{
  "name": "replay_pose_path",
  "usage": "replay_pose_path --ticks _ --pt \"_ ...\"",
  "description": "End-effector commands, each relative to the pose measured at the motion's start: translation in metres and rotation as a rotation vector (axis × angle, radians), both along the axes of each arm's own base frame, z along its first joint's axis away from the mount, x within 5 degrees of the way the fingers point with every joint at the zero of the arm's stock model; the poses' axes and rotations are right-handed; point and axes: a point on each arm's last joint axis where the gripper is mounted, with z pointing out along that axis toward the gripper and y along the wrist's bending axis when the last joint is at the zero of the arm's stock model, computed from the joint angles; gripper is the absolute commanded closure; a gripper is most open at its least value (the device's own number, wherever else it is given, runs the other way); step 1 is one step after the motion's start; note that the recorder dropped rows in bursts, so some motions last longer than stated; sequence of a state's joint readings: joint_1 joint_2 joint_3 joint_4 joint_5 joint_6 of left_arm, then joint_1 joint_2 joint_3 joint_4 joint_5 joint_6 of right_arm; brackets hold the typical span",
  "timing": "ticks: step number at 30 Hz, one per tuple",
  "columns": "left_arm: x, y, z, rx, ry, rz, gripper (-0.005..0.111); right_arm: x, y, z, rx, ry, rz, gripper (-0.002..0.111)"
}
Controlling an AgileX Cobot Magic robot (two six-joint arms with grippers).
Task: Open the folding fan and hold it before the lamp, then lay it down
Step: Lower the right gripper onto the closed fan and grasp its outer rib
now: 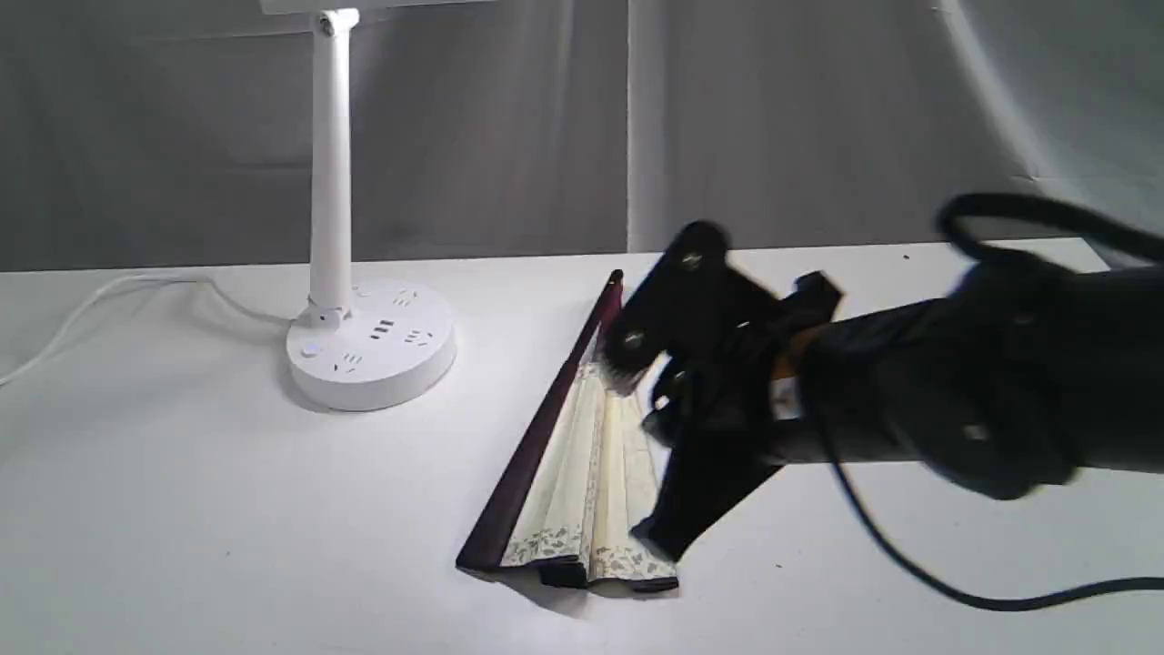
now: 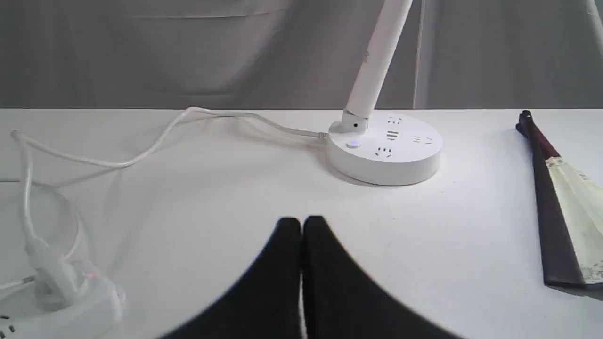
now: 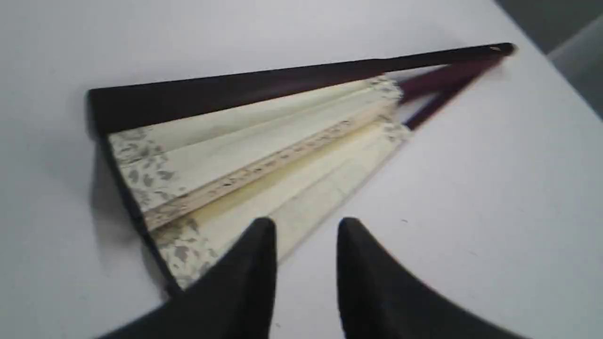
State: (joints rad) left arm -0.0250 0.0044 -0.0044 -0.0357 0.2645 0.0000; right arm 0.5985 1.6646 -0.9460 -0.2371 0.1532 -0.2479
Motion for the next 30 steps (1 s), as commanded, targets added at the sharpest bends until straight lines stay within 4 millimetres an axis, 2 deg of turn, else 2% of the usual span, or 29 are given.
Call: replay_pose_path --ticks 1,4,8,14,20,24,30 --pt "0.0 0.0 -0.001 0.002 0.001 0.002 0.107 0.006 0.032 -0.018 -0.088 0.033 0.091 0.065" --pt "0.0 0.0 -0.001 0.002 0.001 0.002 0.107 0.01 0.057 -0.03 -0.038 0.079 0.061 0.048" --pt "0.0 0.0 -0.001 0.002 0.001 0.002 0.107 0.024 0.073 -0.036 0.019 0.16 -0.066 0.036" --pt "0.0 0.0 -0.001 0.002 0.001 0.002 0.107 0.063 0.084 -0.027 0.046 0.287 -0.373 0.036" --pt "0.0 0.0 -0.001 0.002 0.001 0.002 0.107 0.093 0.078 -0.027 0.012 0.416 -0.712 0.036" --pt "0.0 0.0 -0.001 0.002 0.001 0.002 0.107 0.108 0.081 -0.036 0.041 0.486 -0.764 0.039" --pt "0.0 0.0 -0.001 0.002 0.001 0.002 0.107 0.112 0.093 -0.045 0.1 0.557 -0.747 0.043"
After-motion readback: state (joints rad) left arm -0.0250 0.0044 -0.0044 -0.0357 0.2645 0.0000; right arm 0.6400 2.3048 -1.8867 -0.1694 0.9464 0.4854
